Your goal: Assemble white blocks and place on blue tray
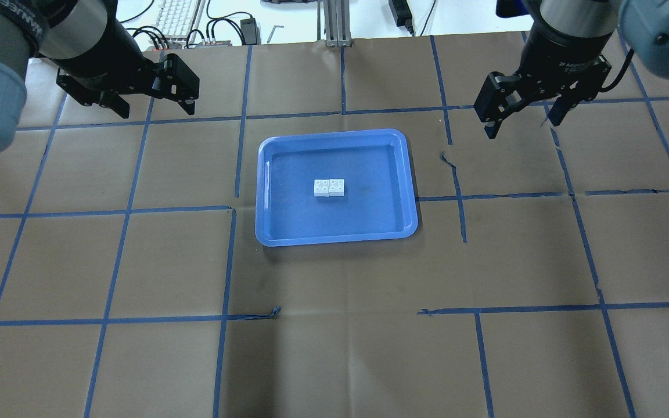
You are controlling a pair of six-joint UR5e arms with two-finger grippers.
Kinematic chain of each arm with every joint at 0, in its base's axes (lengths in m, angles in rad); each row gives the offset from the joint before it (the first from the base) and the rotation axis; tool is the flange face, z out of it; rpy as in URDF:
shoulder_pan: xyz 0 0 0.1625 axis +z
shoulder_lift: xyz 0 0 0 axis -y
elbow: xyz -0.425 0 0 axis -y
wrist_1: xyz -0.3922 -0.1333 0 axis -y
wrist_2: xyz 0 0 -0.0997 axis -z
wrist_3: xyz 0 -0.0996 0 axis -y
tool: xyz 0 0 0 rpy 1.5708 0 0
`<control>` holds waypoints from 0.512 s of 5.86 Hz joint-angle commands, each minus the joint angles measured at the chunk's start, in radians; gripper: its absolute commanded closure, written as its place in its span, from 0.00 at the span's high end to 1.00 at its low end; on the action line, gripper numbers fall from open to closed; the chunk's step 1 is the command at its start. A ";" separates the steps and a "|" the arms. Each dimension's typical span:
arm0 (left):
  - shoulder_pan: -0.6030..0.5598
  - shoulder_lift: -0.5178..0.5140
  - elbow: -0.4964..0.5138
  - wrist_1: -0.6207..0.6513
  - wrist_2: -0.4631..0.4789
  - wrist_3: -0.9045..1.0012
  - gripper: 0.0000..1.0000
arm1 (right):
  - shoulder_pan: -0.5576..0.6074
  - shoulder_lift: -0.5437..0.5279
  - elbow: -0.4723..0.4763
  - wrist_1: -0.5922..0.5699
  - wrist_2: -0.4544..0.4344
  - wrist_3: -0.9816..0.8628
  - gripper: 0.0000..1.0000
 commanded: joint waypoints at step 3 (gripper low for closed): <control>0.000 0.000 0.000 0.000 -0.003 0.000 0.99 | 0.011 -0.022 0.001 0.020 0.007 0.073 1.00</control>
